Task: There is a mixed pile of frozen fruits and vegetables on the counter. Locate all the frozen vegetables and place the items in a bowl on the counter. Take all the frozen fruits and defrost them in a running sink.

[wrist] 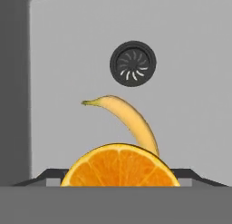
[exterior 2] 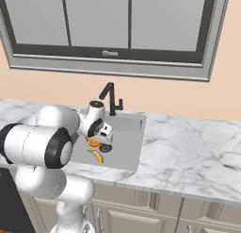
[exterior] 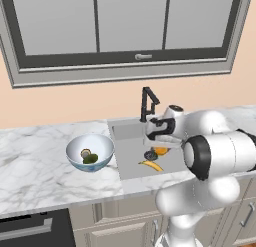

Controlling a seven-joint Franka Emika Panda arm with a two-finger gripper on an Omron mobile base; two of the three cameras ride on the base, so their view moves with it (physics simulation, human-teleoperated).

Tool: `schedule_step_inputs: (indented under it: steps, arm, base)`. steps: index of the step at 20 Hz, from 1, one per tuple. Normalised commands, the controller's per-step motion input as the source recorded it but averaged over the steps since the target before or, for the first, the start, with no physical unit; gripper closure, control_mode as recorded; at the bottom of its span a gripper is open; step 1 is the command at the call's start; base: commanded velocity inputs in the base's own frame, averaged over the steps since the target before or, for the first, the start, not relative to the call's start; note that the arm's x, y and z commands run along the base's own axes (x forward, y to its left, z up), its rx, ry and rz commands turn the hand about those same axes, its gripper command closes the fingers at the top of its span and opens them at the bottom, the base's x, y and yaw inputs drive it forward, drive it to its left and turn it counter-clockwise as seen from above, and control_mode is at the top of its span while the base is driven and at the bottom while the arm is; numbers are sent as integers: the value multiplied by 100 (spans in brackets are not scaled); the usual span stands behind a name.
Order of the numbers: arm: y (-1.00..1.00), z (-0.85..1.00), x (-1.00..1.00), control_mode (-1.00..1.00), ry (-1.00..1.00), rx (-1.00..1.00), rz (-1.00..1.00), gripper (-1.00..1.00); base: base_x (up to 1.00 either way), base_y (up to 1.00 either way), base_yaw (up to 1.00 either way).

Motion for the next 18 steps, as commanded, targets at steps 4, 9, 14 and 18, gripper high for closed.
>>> schedule_step_inputs:
  steps: [4, 9, 14, 18]
  arm:
    - [97, -46, 52, -100, 0, -7, -8, 100]
    - [7, -8, 62, -100, 35, 8, 11, 100]
    - [9, -2, 12, -100, 11, -11, 0, 100]
    - [1, -9, 6, -100, -8, -16, 0, 100]
  base:
    - [0, 0, 0]
    - [0, 0, 0]
    - [0, 0, 0]
    - [0, 0, 0]
